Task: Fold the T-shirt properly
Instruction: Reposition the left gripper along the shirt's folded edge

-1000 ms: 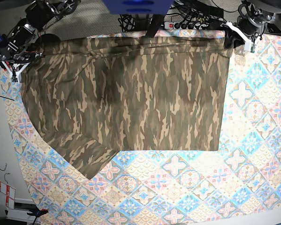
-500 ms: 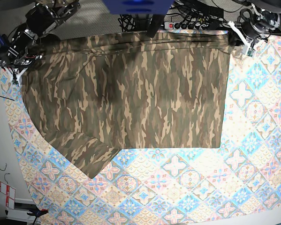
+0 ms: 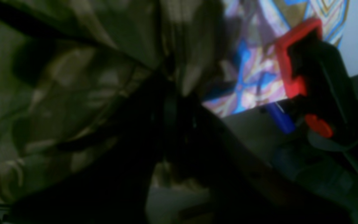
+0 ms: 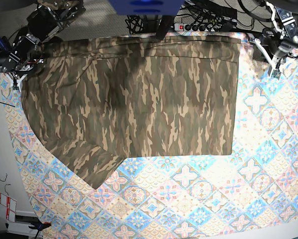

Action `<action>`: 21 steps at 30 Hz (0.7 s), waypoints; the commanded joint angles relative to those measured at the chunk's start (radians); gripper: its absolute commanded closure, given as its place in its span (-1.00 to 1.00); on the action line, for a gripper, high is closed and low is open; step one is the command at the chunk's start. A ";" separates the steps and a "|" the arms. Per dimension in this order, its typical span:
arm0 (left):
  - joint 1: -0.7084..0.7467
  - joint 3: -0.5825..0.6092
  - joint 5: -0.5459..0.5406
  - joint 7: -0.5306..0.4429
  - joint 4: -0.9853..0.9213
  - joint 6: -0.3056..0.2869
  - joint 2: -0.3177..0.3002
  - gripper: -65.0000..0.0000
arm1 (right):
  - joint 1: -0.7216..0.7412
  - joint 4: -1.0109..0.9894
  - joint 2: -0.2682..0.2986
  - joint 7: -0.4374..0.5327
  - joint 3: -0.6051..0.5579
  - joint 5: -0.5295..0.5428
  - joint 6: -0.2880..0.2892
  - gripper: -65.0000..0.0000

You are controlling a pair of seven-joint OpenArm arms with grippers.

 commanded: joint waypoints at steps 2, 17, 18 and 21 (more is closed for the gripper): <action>-0.016 -0.003 -0.006 0.015 0.019 0.005 -0.013 0.79 | -0.010 -0.004 0.014 -0.043 0.009 -0.052 -0.016 0.98; 0.058 0.036 -0.012 0.115 0.301 0.005 -0.001 0.02 | -0.010 -0.006 0.011 -0.043 0.009 -0.052 -0.016 0.51; 0.060 0.049 -0.007 0.115 0.301 0.005 0.012 0.00 | -0.010 -0.006 0.011 -0.043 0.009 -0.052 -0.016 0.42; 0.078 0.061 -0.014 0.115 0.301 0.005 0.033 0.02 | -0.010 -0.006 0.011 -0.043 0.009 -0.052 -0.016 0.21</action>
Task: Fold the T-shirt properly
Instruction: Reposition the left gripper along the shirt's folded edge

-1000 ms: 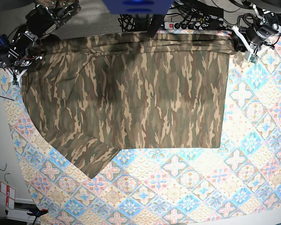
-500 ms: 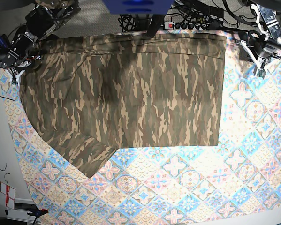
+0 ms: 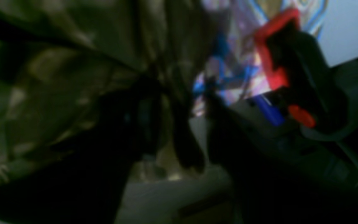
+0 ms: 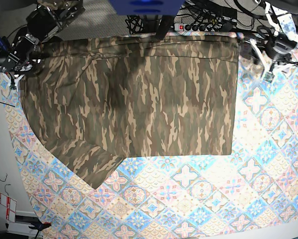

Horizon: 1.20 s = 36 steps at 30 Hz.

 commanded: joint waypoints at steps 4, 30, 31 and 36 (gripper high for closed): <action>0.009 0.060 0.007 -0.009 0.016 0.007 0.026 0.02 | -0.010 -0.004 0.003 -0.048 0.008 -0.038 0.003 0.05; 0.089 0.143 0.009 -0.017 -0.013 0.007 0.053 0.02 | -0.010 -0.004 0.003 -0.048 0.008 -0.038 0.003 0.04; 0.089 0.143 0.009 -0.017 -0.013 0.007 0.053 0.02 | -0.010 -0.004 0.003 -0.048 0.008 -0.038 0.003 0.04; 0.068 0.124 0.065 -0.017 -0.013 0.007 0.059 0.02 | -0.010 -0.004 0.003 -0.048 0.008 -0.038 0.003 0.04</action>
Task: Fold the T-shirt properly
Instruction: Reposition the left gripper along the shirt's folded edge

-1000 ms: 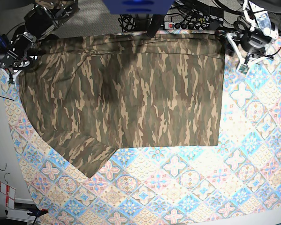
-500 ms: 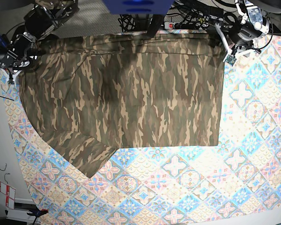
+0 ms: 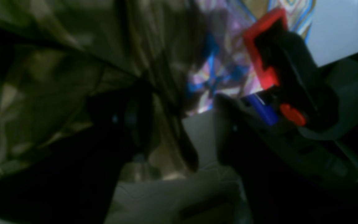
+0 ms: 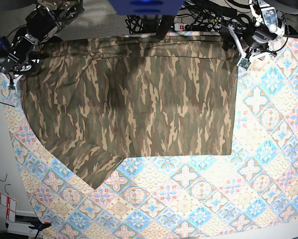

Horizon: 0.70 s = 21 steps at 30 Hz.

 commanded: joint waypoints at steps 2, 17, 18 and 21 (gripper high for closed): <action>-0.012 -0.035 0.042 -0.009 0.015 0.006 0.025 0.02 | -0.011 -0.004 0.003 -0.050 0.007 -0.031 0.011 0.04; -0.084 0.008 0.114 -0.009 -0.079 0.006 0.050 0.02 | -0.012 -0.002 0.003 -0.050 0.007 -0.031 0.011 0.04; -0.085 0.008 0.114 -0.009 -0.079 0.006 0.050 0.02 | -0.012 -0.002 0.003 -0.050 0.007 -0.031 0.011 0.04; -0.090 0.008 0.114 -0.009 -0.079 0.006 0.050 0.09 | -0.011 -0.002 0.003 -0.050 0.007 -0.031 0.011 0.04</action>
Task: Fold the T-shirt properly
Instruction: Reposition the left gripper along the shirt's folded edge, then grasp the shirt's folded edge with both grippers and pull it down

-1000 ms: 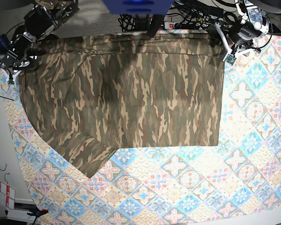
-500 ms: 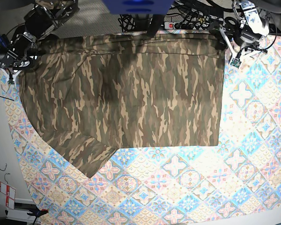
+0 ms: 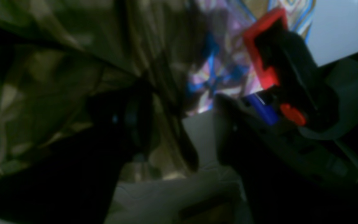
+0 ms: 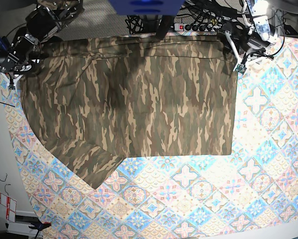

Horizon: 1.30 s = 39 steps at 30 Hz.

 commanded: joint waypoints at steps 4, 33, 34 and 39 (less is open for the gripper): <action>-0.009 0.016 0.000 -0.005 -0.014 0.005 -0.004 0.33 | -0.010 0.002 0.003 -0.049 0.007 -0.033 0.011 0.04; -0.052 0.010 -0.005 0.036 0.058 0.005 0.012 0.91 | -0.010 0.003 0.003 -0.049 0.007 -0.033 0.011 0.04; -0.056 0.010 -0.005 0.056 0.072 0.005 0.014 0.91 | -0.010 0.003 0.003 -0.049 0.007 -0.033 0.011 0.04; -0.115 0.010 -0.005 0.120 0.076 0.005 0.014 0.91 | -0.010 0.003 0.003 -0.049 0.007 -0.033 0.011 0.04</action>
